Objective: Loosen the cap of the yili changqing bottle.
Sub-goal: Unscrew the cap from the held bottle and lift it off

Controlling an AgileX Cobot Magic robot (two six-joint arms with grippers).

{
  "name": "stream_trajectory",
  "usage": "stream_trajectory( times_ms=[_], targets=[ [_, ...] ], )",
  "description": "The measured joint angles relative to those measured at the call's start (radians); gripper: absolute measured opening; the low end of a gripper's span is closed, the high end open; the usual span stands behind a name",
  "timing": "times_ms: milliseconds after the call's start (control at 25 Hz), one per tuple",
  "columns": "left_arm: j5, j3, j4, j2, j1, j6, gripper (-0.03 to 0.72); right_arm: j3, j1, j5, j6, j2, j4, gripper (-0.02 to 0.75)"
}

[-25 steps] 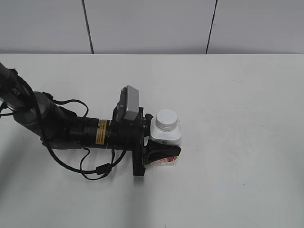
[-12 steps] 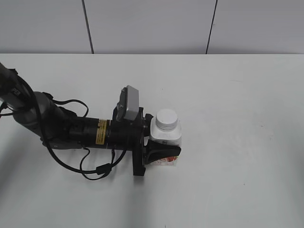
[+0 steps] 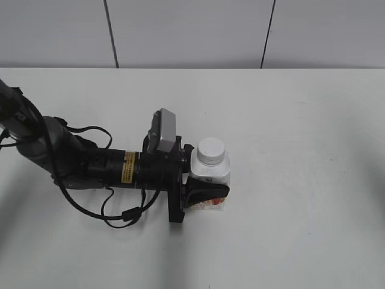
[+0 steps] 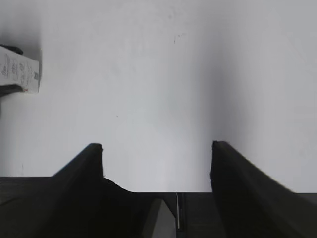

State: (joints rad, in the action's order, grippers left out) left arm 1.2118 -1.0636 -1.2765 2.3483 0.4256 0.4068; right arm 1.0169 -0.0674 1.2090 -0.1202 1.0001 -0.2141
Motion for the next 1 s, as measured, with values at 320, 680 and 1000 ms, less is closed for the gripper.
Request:
stream_trajectory(
  times_ms=[320,680,1000],
  targets=[
    [0.000,0.000,0.001,0.000,0.000,0.000,0.381,0.163,0.050,0.001,0.155,0.271,-0.056,0.533],
    [0.000,0.000,0.004,0.000,0.000,0.000,0.381,0.370,0.359,0.003,0.394,0.560,-0.074,0.533],
    [0.000,0.000,0.006,0.001,0.000,0.000,0.380,0.580,0.553,0.003,0.505,0.764,-0.090,0.533]
  ],
)
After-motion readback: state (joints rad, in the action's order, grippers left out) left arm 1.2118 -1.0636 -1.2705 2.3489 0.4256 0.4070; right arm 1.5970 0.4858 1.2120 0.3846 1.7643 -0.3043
